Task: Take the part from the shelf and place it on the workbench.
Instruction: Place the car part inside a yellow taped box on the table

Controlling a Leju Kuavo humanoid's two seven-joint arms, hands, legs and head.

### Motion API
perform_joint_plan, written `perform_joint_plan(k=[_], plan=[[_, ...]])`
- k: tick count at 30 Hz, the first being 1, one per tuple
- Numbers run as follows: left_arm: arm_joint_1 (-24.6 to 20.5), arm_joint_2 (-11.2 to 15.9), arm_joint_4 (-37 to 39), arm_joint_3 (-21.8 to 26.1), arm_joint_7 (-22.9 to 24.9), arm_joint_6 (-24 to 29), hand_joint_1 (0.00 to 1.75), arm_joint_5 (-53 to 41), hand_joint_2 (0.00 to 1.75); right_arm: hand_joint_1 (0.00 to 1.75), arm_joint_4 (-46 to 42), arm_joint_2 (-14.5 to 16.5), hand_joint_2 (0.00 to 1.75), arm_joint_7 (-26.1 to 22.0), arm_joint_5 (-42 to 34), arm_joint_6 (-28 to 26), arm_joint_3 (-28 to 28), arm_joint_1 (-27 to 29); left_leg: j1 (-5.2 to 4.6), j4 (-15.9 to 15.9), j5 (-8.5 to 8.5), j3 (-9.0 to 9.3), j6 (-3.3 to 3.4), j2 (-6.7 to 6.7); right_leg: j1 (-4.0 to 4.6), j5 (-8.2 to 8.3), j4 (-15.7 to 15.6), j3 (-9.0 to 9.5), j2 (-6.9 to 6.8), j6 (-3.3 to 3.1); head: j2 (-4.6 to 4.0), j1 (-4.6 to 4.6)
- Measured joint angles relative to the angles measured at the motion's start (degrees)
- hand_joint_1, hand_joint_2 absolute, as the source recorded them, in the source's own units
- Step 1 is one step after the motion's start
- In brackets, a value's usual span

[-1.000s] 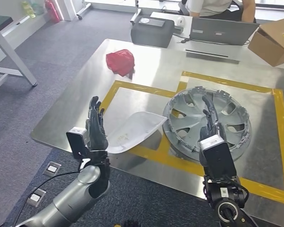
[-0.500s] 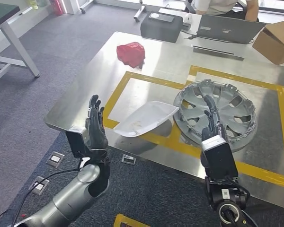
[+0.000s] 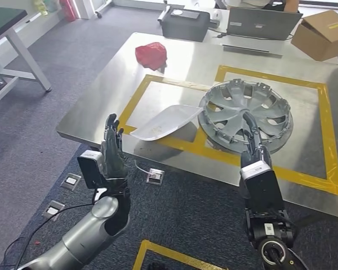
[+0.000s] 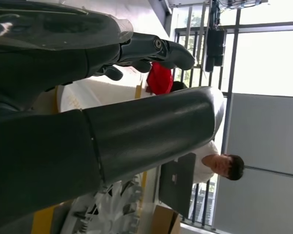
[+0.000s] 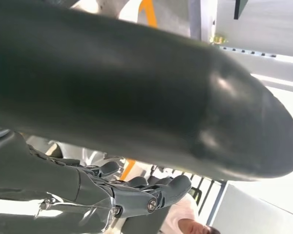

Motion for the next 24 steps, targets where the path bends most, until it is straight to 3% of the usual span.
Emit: perform_joint_plan(k=[1,2,3,4,6,7,8,10,11,13,15,16,17,18,20,22,24], plan=[[0.1,0.0,0.0,0.0,0.0,-0.1,0.0,0.0,0.0,0.0,0.0,0.0,0.0,0.0,0.0,0.0,0.0,0.0,0.02,2.9,-0.7,-0.37,-0.13,0.0,0.01,0.64,0.1,-0.89,-0.03,0.04,0.0,-0.05],[0.1,0.0,0.0,0.0,0.0,-0.1,0.0,0.0,0.0,0.0,0.0,0.0,0.0,0.0,0.0,0.0,0.0,0.0,0.04,4.0,-0.08,0.18,-0.18,0.0,0.02,1.25,0.1,-1.74,-0.04,0.11,0.0,-0.11],[0.1,0.0,0.0,0.0,0.0,-0.1,0.0,0.0,0.0,0.0,0.0,0.0,0.0,0.0,0.0,0.0,0.0,0.0,0.06,2.8,1.4,1.84,-0.13,0.0,0.02,1.84,0.2,-2.52,-0.04,0.23,0.0,-0.2],[0.1,0.0,0.0,0.0,0.0,-0.2,0.0,0.0,0.0,0.0,0.0,0.0,0.0,0.0,-0.1,0.0,0.0,0.0,0.08,-0.6,2.85,4.62,0.01,0.0,0.02,2.39,0.2,-3.17,-0.02,0.39,0.0,-0.32],[-0.1,0.0,0.0,0.0,0.0,-0.2,0.0,0.0,0.0,0.0,0.0,0.0,0.0,0.0,-0.2,0.0,0.0,0.0,-0.08,-9.7,3.58,11.18,0.54,-0.04,0.19,3.35,0.4,-4.17,0.04,0.9,0.0,-0.63],[-0.2,0.0,-0.1,0.0,-0.1,-0.2,0.0,0.0,0.0,0.0,0.0,0.0,0.0,0.0,-0.2,0.0,-0.1,0.0,-0.22,-13.0,3.3,13.28,0.92,-0.09,0.27,3.84,0.4,-4.44,0.06,1.22,0.0,-0.67],[-0.2,0.0,-0.1,0.0,-0.1,-0.2,0.0,0.0,0.0,0.0,0.0,0.0,0.0,0.0,-0.2,0.0,-0.1,0.0,-0.38,-14.8,2.98,14.19,1.31,-0.15,0.29,4.32,0.4,-4.67,0.05,1.54,0.0,-0.7],[-0.2,0.0,-0.1,0.0,-0.2,-0.3,0.0,0.0,0.0,0.0,0.0,0.0,0.0,0.0,-0.3,0.0,-0.1,0.0,-0.41,-15.4,3.57,13.59,2.25,-0.11,0.16,4.96,0.3,-5.11,0.08,2.25,0.0,-0.51],[-0.2,0.0,-0.1,0.0,-0.2,-0.3,0.0,0.0,0.0,0.0,0.0,0.0,0.0,0.0,-0.4,0.0,-0.1,0.0,-0.35,-15.5,4.02,13.13,2.71,-0.05,0.06,4.11,1.0,-5.6,0.11,2.57,0.0,-0.42],[-0.1,0.0,-0.1,0.0,-0.2,-0.4,0.0,0.0,0.0,0.0,0.0,0.0,0.0,-0.1,-0.5,-0.1,-0.1,0.1,-0.24,-15.6,5.14,11.99,3.53,0.13,-0.06,-0.65,5.9,-7.37,0.15,2.99,0.0,-0.03],[-0.1,0.0,-0.1,0.0,-0.2,-0.6,0.0,0.0,0.0,0.0,0.2,0.0,0.0,-0.2,-0.6,-0.1,-0.1,0.1,-0.39,-15.5,6.21,10.56,3.88,0.14,-0.06,-6.23,14.3,-9.47,0.15,3.24,0.0,0.32],[-0.1,0.0,-0.1,0.0,-0.2,-0.7,0.0,0.0,0.0,0.0,0.3,0.0,0.0,-0.3,-0.7,-0.2,-0.1,0.1,-0.48,-15.4,6.73,9.8,3.9,0.14,-0.05,-7.4,17.4,-9.84,0.15,3.29,0.0,0.4],[0.0,0.0,-0.1,0.0,-0.2,-0.7,0.0,0.0,0.0,0.0,0.4,0.0,0.0,-0.3,-0.7,-0.2,-0.1,0.1,-0.55,-15.2,7.22,9.01,3.87,0.14,-0.04,-7.24,18.7,-9.32,0.15,3.26,0.0,0.46],[0.0,0.0,-0.1,0.0,-0.2,-0.7,0.0,0.0,0.0,0.0,0.5,0.0,0.0,-0.4,-0.8,-0.3,-0.1,0.1,-0.6,-15.0,7.67,8.24,3.8,0.12,-0.01,-5.97,17.6,-7.71,0.15,3.13,0.0,0.5],[0.0,0.0,-0.1,0.0,-0.2,-0.7,0.0,0.0,0.0,0.0,0.5,0.0,0.0,-0.5,-0.8,-0.4,-0.1,0.0,-0.63,-14.6,8.43,6.95,3.53,0.06,0.17,-3.35,10.2,-2.14,0.2,2.51,0.0,0.55],[0.0,0.0,-0.1,0.0,-0.2,-0.7,0.0,0.1,0.0,0.0,0.5,0.0,0.0,-0.7,-0.8,-0.5,-0.2,0.0,-0.59,-14.4,9.28,6.21,3.02,0.08,0.57,-3.1,2.5,2.55,0.28,1.87,0.0,0.56],[0.0,0.0,-0.1,0.0,-0.2,-0.7,0.0,0.1,0.0,0.0,0.5,0.0,0.0,-0.7,-0.8,-0.6,-0.2,0.0,-0.39,-14.7,10.31,5.96,2.33,0.13,1.02,-3.06,-0.1,3.61,0.35,1.51,0.0,0.67]])
